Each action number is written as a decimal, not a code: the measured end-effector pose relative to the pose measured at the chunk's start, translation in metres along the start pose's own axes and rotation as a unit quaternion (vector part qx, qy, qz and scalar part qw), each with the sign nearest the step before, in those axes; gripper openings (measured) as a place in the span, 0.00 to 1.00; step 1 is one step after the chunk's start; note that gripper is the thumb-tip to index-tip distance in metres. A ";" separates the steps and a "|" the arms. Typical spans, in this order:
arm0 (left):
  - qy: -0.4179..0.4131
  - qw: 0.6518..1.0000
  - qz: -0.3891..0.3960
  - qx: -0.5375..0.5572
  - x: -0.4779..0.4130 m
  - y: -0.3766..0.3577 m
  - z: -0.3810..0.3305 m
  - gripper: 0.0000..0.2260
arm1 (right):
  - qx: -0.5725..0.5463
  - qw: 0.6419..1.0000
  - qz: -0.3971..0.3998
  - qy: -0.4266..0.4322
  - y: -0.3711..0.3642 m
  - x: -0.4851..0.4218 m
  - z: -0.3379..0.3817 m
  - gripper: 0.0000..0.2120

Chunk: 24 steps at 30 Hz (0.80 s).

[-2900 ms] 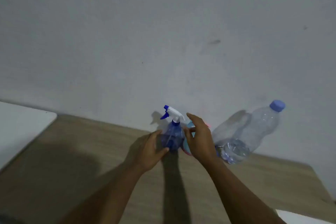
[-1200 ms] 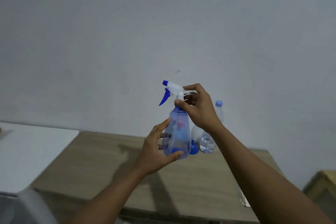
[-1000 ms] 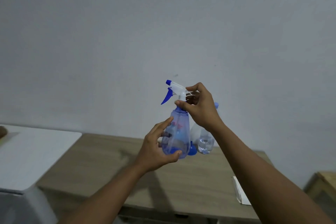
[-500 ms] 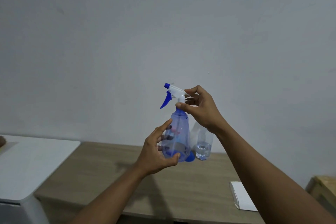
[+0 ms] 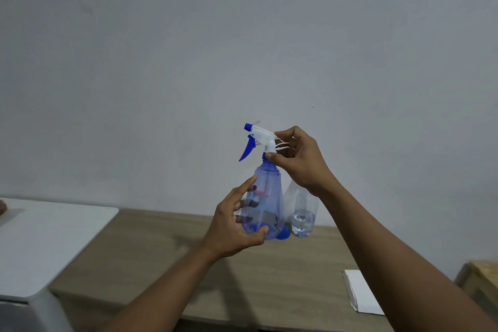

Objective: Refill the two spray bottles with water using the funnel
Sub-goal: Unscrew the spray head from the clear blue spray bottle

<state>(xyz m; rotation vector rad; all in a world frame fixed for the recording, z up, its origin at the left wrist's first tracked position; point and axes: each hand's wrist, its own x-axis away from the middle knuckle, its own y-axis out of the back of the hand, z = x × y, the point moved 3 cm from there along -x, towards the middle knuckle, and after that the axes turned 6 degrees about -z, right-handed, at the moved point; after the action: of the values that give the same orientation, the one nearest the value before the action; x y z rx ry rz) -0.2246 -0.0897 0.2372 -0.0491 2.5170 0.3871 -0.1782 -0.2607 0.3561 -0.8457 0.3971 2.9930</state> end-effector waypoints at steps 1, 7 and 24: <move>0.000 1.000 0.000 0.001 0.000 0.001 0.001 0.42 | 0.000 1.000 0.000 -0.002 -0.001 0.000 0.000 0.20; -0.003 1.000 0.000 0.007 -0.001 0.005 0.006 0.42 | 0.016 1.000 -0.014 0.008 -0.010 -0.002 -0.003 0.22; -0.005 1.000 -0.005 0.017 -0.015 0.016 0.018 0.43 | 0.012 0.999 -0.032 0.018 -0.027 -0.008 -0.006 0.24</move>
<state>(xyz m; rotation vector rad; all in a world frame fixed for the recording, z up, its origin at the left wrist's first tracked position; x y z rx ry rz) -0.2040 -0.0700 0.2353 -0.0463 2.5116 0.3398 -0.1656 -0.2360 0.3488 -0.8943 0.3984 2.9125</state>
